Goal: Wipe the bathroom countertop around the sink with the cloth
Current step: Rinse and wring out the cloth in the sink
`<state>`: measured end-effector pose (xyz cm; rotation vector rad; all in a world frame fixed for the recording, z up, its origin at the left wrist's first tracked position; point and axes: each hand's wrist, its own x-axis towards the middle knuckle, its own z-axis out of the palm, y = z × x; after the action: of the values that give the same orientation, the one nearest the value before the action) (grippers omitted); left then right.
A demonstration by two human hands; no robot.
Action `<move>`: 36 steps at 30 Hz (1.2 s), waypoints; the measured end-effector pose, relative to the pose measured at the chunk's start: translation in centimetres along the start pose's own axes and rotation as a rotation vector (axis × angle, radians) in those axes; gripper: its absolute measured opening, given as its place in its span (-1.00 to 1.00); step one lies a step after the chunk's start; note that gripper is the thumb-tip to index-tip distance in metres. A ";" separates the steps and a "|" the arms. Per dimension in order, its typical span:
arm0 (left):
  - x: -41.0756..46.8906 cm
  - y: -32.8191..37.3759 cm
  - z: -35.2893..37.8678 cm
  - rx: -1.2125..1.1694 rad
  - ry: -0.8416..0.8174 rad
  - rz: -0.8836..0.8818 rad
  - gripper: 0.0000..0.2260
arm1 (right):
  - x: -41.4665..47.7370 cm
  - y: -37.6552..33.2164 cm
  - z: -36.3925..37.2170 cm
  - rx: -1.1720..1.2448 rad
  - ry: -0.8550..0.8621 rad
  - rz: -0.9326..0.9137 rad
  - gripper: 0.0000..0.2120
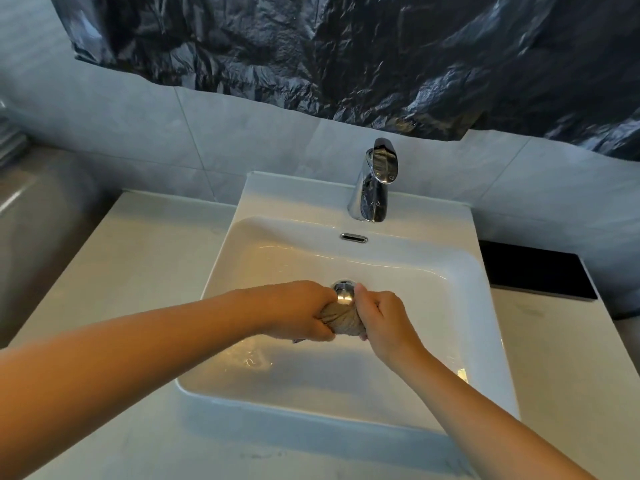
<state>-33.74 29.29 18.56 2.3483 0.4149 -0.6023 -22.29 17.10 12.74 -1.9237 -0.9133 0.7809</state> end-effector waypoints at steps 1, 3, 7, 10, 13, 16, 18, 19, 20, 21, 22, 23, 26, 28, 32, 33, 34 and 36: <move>0.2 0.0 0.3 0.117 0.070 0.008 -0.89 | 0.4 -0.2 0.2 0.046 -0.018 0.109 -0.54; 0.6 -0.3 1.0 0.316 0.184 0.039 -0.87 | 1.0 -1.0 0.3 0.156 -0.075 0.342 -0.65; 1.4 -1.3 1.6 0.497 0.241 0.120 -0.77 | 1.4 -2.1 -0.4 0.161 -0.350 0.742 -0.58; 1.8 -1.5 1.5 0.534 0.252 0.172 -0.73 | 2.0 -2.7 -1.3 0.176 -0.499 0.895 -0.65; 1.9 -1.7 1.5 0.471 0.321 0.193 -0.74 | 2.2 -3.0 -2.0 0.183 -0.464 0.844 -0.66; 1.2 -1.6 1.3 0.238 0.376 0.148 -0.80 | 1.8 -3.0 -2.5 0.134 -0.294 0.564 -0.59; 0.7 -1.2 0.7 0.022 0.293 0.074 -0.82 | 0.8 -2.9 -3.1 0.077 -0.169 0.283 -0.55; 0.6 -1.2 0.5 -0.144 0.222 0.032 -0.82 | 0.0 -2.6 -3.5 0.074 -0.104 0.148 -0.54; 0.4 -1.2 0.2 -0.355 0.134 -0.013 -0.81 | -0.8 -2.1 -4.0 0.074 -0.041 0.009 -0.51; 0.2 -1.3 -0.2 -0.588 0.025 -0.057 -0.80 | -1.7 -1.6 -4.5 0.053 0.016 -0.139 -0.49; 0.0 -1.5 -0.5 -0.790 -0.096 -0.086 -0.78 | -2.4 -1.0 -4.9 -0.003 0.061 -0.282 -0.48; -0.2 -1.7 -0.9 -0.932 -0.220 -0.097 -0.76 | -2.8 -0.3 -5.1 -0.081 0.096 -0.408 -0.50; -0.2 -1.8 -1.5 -1.100 -0.603 -0.072 -0.73 | -2.6 0.6 -4.8 -0.229 0.152 -0.697 -0.55; 0.2 -1.4 -1.8 -1.146 -0.814 -0.050 -0.73 | -2.0 0.0 -4.1 -0.164 0.200 -0.813 -0.59; 0.5 -0.4 -2.6 -1.114 -0.902 -0.112 -0.76 | -1.1 -1.1 -3.4 -0.118 0.302 -0.886 -0.55; 0.3 0.1 -2.8 -1.017 -0.827 -0.134 -0.79 | -1.0 -1.3 -3.3 -0.108 0.290 -0.838 -0.53; 0.2 0.7 -2.7 -0.887 -0.717 -0.149 -0.82 | -0.9 -1.3 -3.4 -0.087 0.264 -0.751 -0.50; 0.2 2.0 -2.2 -0.583 -0.448 -0.157 -0.80 | -0.5 -1.3 -3.5 -0.044 0.185 -0.492 -0.45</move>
<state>-32.04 29.33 20.99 1.5847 0.4879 -0.9147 -20.20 15.70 15.59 -1.6705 -1.2259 0.2904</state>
